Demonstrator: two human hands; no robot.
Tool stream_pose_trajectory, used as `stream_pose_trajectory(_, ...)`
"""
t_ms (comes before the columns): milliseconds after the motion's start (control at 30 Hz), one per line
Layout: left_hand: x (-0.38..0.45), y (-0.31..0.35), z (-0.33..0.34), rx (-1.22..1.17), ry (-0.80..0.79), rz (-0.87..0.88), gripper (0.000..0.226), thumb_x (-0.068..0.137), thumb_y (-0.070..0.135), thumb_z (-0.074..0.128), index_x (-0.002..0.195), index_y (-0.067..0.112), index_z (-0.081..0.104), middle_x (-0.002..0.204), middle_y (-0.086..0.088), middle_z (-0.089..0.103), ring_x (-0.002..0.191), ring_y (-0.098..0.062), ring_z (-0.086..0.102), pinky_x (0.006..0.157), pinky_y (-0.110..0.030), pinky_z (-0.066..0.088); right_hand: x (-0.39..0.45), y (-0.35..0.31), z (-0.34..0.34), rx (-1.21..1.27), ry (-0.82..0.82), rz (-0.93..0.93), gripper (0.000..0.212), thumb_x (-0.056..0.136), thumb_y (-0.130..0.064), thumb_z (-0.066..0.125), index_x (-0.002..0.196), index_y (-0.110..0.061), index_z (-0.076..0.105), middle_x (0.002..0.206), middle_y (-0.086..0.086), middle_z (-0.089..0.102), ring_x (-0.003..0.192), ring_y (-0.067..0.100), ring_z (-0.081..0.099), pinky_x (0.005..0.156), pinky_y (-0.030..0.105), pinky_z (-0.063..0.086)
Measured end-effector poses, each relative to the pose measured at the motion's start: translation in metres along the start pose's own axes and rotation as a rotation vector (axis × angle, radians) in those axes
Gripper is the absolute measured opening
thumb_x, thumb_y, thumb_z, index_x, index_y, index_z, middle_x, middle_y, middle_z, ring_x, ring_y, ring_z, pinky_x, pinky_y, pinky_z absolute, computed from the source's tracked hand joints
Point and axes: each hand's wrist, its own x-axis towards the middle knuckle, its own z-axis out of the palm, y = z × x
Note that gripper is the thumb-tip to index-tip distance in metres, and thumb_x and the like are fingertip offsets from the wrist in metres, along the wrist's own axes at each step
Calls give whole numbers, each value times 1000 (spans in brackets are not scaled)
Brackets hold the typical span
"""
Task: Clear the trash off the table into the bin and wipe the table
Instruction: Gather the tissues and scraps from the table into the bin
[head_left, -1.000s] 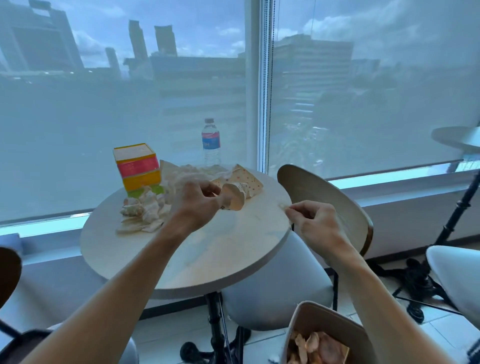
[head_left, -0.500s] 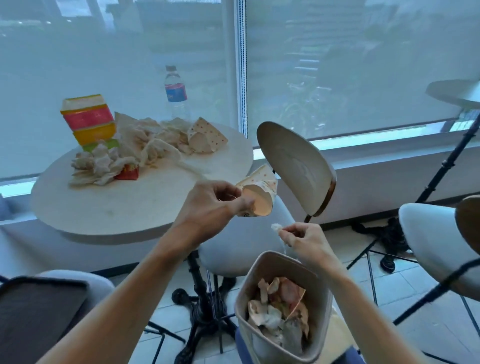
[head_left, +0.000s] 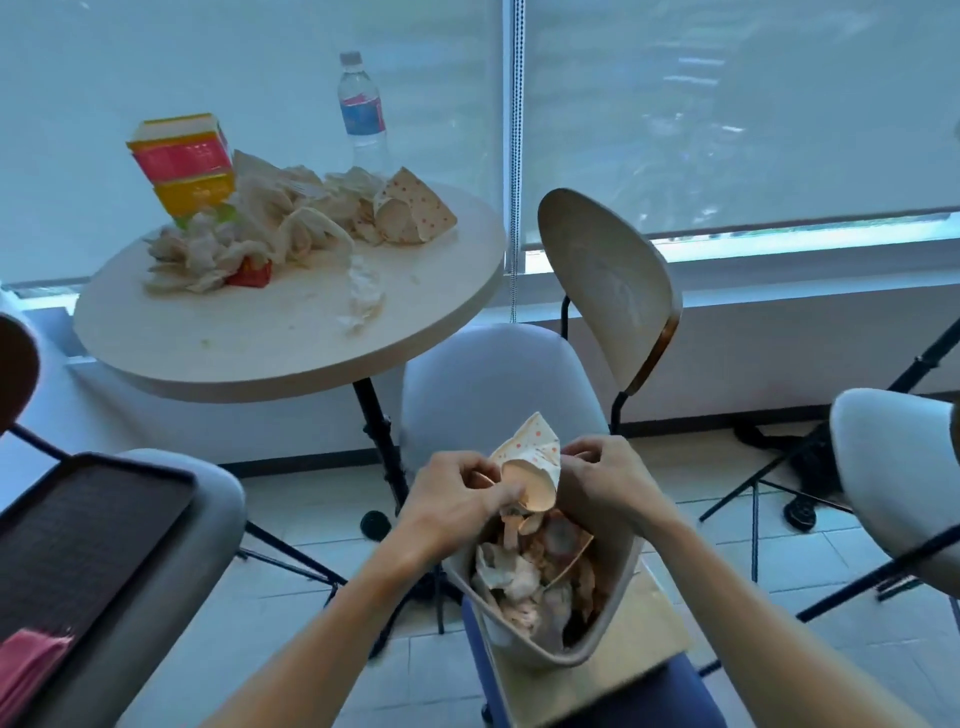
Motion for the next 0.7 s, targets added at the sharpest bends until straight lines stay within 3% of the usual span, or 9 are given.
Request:
stream_pose_trajectory(133, -3, -25, 25, 41, -28, -64, 16, 75, 34, 77, 83, 21, 72, 76, 5, 71, 69, -4, 65, 61, -16, 52, 7, -6, -13, 53, 10, 7, 7, 93, -23, 62, 91, -25, 69, 95, 0, 67, 91, 15, 63, 85, 34, 55)
stream_pose_trajectory(333, -5, -37, 32, 65, -52, -72, 33, 80, 41, 74, 110, 29, 65, 90, 10, 69, 84, 1, 64, 65, -7, 46, 3, -38, -15, 88, -10, -95, 9, 96, -19, 59, 98, -21, 67, 93, -3, 63, 90, 10, 58, 80, 24, 47)
stream_pose_trajectory(500, 2, 0, -10, 89, -58, 98, 26, 83, 41, 71, 107, 33, 67, 95, 12, 68, 86, 1, 62, 71, -11, 47, 3, -95, -12, 125, -26, -230, 9, 95, -20, 61, 97, -21, 69, 87, -4, 65, 84, 11, 60, 78, 26, 48)
stream_pose_trajectory(700, 5, 62, -86, 88, 55, 340, 21, 86, 35, 70, 106, 29, 67, 91, 15, 66, 75, 6, 61, 70, -15, 50, 6, -177, 1, 149, -31, -452, 7, 93, -19, 62, 91, -22, 68, 88, 6, 69, 83, 15, 65, 71, 25, 50)
